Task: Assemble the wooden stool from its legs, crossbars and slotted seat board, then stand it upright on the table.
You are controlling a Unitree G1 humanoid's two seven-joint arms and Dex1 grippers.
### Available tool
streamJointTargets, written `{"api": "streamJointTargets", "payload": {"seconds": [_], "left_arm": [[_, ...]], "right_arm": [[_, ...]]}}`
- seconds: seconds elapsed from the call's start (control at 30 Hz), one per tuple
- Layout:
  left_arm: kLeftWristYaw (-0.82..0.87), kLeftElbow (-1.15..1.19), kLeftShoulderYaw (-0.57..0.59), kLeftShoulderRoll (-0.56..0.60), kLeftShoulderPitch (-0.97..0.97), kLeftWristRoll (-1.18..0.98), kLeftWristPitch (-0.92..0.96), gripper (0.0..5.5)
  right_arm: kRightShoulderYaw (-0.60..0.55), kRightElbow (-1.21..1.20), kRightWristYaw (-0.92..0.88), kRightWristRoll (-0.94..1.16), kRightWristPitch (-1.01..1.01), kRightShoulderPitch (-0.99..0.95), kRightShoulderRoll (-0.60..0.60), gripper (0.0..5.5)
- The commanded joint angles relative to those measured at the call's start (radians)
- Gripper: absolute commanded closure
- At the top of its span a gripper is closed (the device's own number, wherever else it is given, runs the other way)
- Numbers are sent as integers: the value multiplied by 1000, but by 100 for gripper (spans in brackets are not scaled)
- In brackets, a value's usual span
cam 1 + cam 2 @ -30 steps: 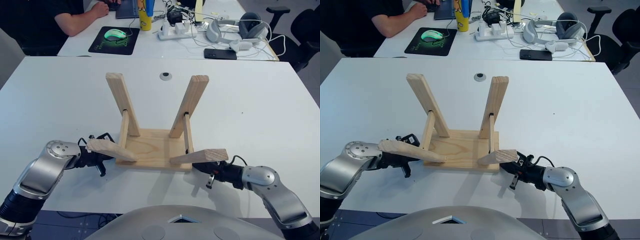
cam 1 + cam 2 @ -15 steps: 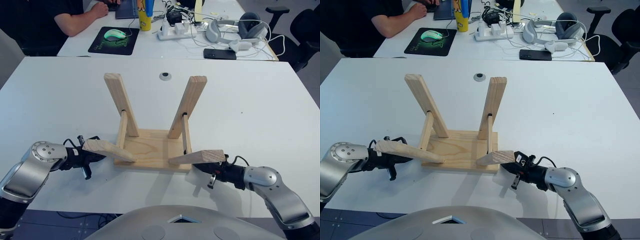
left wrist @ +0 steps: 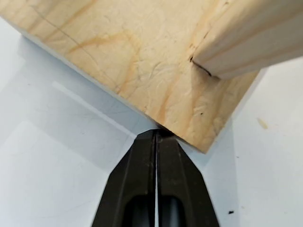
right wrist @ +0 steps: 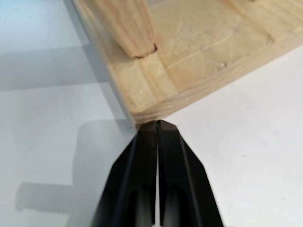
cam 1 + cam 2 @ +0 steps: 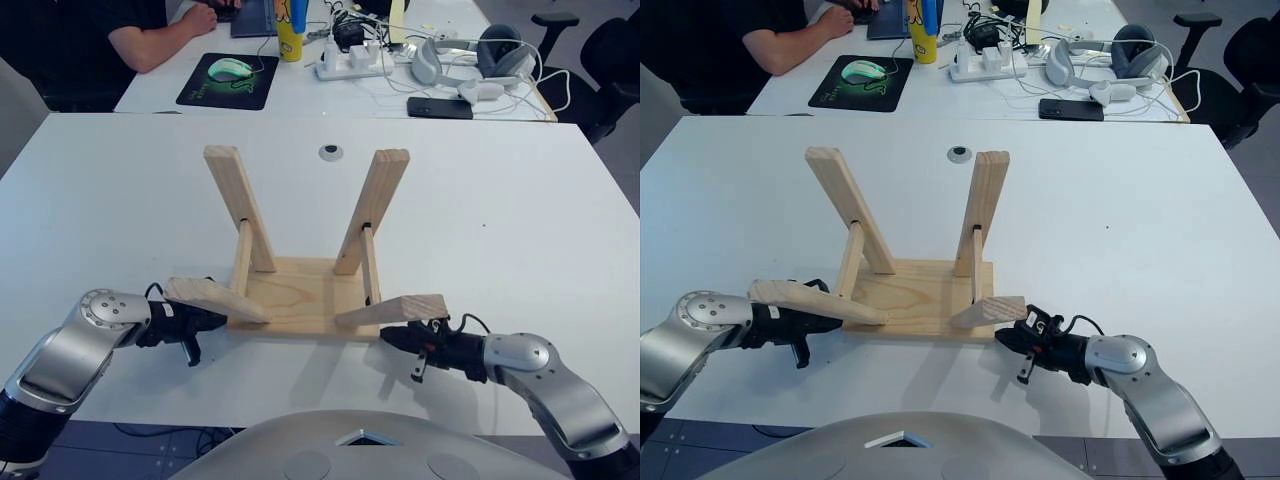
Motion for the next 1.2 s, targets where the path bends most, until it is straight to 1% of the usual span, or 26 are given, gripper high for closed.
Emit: {"api": "streamJointTargets", "payload": {"seconds": [0.03,0.23,0.37,0.47,0.53,0.67,1.03,1.2], "left_arm": [[-22,-5,-38,-20,8,-51,45,546],[-52,-64,36,-12,-38,-146,112,546],[-91,-136,98,34,-59,-222,173,546],[-111,-180,169,55,-92,-294,230,546],[-117,-192,212,59,-131,-342,266,546],[-122,-188,263,81,-177,-395,301,546],[-99,-203,297,81,-214,-456,349,546],[-110,-219,354,68,-258,-523,399,546]], "right_arm": [[22,-29,9,37,12,-31,20,550],[-19,-125,32,129,97,-61,8,550],[-75,-197,34,214,175,-80,0,550],[-120,-239,39,264,228,-93,-22,550],[-148,-261,41,294,258,-100,-39,550],[-188,-293,39,353,304,-121,-57,550],[-287,-322,22,508,398,-246,-84,550],[-350,-362,-13,649,468,-311,-87,550]]}}
